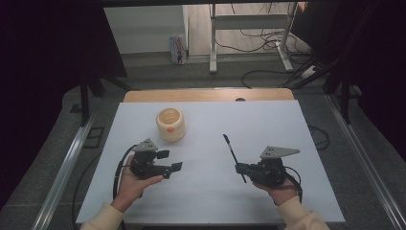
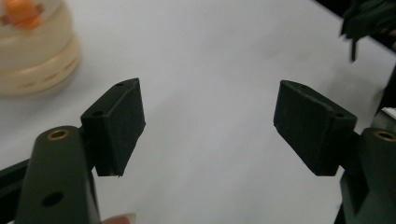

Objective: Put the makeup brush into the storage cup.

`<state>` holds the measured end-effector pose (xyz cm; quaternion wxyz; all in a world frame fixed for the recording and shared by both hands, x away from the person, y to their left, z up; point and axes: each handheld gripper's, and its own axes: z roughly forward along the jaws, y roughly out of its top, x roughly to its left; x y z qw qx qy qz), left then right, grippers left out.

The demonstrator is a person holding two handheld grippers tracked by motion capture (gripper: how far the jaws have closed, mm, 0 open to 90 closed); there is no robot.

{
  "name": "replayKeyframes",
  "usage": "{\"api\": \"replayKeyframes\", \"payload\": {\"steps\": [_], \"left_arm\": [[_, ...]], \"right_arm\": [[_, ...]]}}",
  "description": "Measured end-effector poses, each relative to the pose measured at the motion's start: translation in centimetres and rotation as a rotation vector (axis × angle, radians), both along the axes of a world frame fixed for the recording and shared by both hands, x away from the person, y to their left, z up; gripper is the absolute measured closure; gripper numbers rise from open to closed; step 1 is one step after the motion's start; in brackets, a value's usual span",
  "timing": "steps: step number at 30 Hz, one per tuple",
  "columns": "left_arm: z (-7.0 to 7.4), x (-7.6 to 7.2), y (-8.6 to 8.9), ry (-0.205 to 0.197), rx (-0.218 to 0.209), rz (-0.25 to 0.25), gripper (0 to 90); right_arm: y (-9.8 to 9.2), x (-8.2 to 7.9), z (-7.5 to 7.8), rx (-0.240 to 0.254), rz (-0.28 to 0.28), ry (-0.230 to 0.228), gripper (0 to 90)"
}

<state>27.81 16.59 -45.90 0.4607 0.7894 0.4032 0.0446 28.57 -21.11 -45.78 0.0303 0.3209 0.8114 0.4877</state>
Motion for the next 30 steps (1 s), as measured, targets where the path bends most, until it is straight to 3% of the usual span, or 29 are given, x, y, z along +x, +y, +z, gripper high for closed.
{"api": "replayKeyframes", "payload": {"steps": [5, 8, 12, 17, 22, 28, 30], "left_arm": [[-0.1, 0.6, -2.5, 0.006, -0.035, -0.031, 25.2], [-0.1, 0.8, -3.7, -0.012, -0.034, -0.028, 26.6], [-0.1, 1.2, -4.7, -0.006, -0.053, -0.037, 27.3], [-0.2, 1.9, -6.0, 0.012, -0.109, -0.050, 29.6], [-0.3, 2.2, -6.9, 0.004, -0.121, -0.055, 32.7], [-0.5, 2.6, -8.0, 0.031, -0.195, -0.099, 36.2], [-0.5, 2.8, -8.3, 0.049, -0.244, -0.115, 39.6]], "right_arm": [[0.0, 0.0, -0.1, -0.003, -0.001, -0.003, 85.1], [0.2, 0.0, -0.1, -0.006, 0.000, -0.005, 85.1], [0.4, 0.0, -0.2, -0.016, -0.001, -0.010, 85.1], [1.5, 0.2, -0.5, -0.033, 0.014, -0.016, 85.0], [2.2, 0.2, -0.7, -0.043, 0.026, -0.020, 85.0], [2.9, 0.3, -1.0, -0.053, 0.033, -0.030, 85.1], [3.1, 0.3, -1.1, -0.057, 0.036, -0.032, 85.1]]}}
